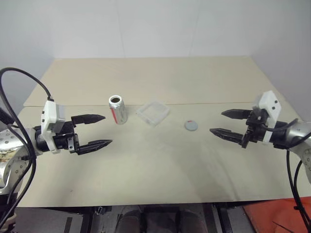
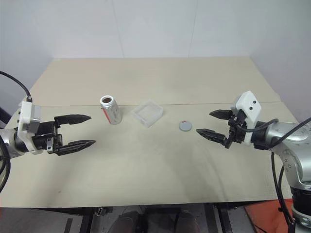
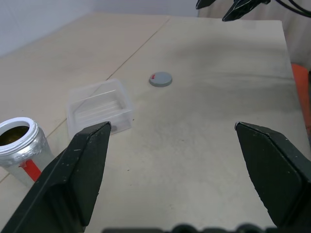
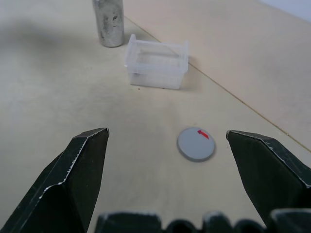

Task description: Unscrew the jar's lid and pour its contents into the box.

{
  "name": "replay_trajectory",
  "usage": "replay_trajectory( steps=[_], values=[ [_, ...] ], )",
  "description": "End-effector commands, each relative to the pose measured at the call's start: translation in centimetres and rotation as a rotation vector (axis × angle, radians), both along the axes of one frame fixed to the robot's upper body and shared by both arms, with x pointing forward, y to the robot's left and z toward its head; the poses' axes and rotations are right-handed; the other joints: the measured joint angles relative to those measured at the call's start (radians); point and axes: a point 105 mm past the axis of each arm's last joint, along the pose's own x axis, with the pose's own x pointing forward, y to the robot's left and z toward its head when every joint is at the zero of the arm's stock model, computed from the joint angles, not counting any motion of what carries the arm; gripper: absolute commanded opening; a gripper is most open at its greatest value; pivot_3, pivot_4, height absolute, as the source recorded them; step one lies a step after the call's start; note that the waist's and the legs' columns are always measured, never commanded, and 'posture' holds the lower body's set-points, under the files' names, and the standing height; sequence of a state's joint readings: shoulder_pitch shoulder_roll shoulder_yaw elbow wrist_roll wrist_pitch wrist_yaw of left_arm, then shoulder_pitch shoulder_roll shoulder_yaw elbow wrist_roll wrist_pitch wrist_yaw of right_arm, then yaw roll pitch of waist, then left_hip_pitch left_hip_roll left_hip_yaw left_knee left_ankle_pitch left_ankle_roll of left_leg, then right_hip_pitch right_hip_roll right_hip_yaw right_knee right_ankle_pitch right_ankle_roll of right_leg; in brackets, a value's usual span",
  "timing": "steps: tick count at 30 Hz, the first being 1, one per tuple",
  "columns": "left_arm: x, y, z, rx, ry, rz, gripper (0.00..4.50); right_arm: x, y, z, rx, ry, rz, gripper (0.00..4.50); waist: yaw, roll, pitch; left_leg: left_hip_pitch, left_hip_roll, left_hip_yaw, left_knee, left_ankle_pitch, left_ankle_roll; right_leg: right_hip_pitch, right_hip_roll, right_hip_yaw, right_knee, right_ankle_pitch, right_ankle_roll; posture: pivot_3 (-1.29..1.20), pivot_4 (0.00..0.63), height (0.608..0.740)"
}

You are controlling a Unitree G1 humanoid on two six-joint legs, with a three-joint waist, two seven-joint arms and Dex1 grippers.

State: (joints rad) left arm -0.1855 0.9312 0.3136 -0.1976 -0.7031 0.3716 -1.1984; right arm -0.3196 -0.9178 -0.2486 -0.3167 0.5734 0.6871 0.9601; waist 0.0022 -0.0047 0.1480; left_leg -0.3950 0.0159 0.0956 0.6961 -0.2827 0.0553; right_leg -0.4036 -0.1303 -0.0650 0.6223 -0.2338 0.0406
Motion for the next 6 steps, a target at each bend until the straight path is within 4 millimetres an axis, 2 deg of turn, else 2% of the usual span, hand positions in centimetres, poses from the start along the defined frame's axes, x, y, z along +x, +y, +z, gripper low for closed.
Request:
replay_trajectory(
  steps=[1,6],
  values=[
    [0.34,-0.21,0.82,-0.013,-0.065,0.008,4.44,-0.16,0.0,1.86,-0.004,-0.087,0.028,4.5,0.001,0.0,0.0,0.0,0.0,0.0,0.0,0.0,0.0,0.0,0.0,0.0,0.0,0.0,0.0,0.0,0.15,0.74],
    [0.36,-0.56,1.04,-0.024,-0.084,0.015,4.44,-0.53,0.03,1.53,-0.01,-0.088,0.059,4.5,0.002,0.0,0.0,0.0,0.0,0.0,0.0,0.0,0.0,0.0,0.0,0.0,0.0,0.0,0.0,0.0,0.15,0.74]
  ],
)
